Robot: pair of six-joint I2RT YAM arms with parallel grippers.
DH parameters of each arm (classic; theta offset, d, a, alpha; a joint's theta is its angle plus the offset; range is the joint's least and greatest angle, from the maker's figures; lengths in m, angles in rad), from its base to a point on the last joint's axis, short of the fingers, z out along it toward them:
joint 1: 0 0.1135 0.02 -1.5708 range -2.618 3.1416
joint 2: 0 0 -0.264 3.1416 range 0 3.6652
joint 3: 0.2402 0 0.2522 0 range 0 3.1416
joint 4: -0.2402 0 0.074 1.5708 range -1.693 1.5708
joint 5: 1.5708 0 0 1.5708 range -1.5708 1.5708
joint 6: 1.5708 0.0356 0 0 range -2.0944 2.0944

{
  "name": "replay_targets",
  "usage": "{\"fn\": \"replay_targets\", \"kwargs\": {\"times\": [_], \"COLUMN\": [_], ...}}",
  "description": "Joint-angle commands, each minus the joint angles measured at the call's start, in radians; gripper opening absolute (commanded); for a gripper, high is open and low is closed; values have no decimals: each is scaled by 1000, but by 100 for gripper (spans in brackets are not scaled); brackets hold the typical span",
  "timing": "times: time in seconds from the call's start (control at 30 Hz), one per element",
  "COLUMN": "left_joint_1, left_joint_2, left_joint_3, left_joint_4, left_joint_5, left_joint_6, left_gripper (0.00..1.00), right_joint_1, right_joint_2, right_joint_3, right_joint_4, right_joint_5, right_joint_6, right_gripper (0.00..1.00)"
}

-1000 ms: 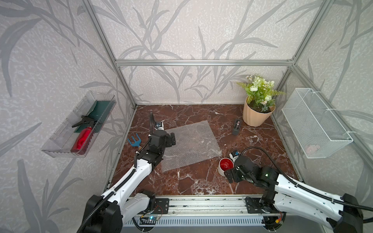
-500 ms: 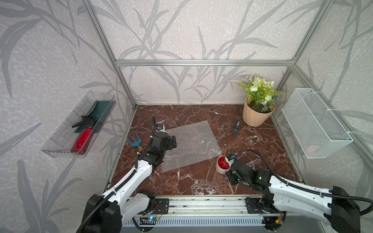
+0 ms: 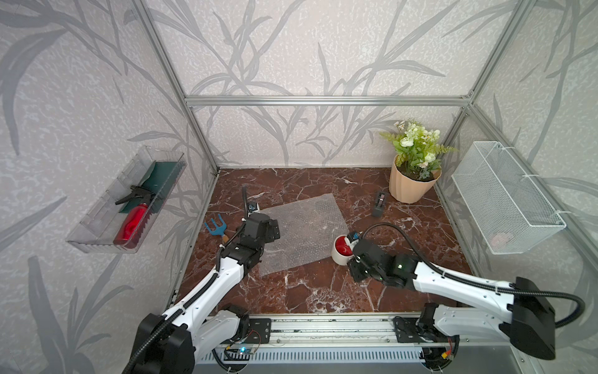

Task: Wrap mugs in bubble wrap
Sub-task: Pick up the mug from the center of the board, then place the mug on the bubble wrap.

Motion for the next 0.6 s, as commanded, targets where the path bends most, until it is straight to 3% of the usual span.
{"fn": "replay_targets", "kwargs": {"times": [0.0,0.17,0.27,0.57], "left_joint_1": [16,45,58,79], "left_joint_2": [0,13,5,-35], "left_joint_3": [21,9,1,-18], "left_joint_4": [-62,-81,-92,-118], "left_joint_5": [-60,-52,-51,-54], "left_joint_6": [-82,-122,-128,-133], "left_gripper": [99,99,99,99], "right_joint_1": [8,9,14,33], "right_joint_2": [149,401,507,712], "right_joint_3": [164,351,433,630], "right_joint_4": [147,212,215,186], "right_joint_5": [2,9,77,142], "right_joint_6": [-26,-18,-18,9], "right_gripper": [0,0,0,0]}}
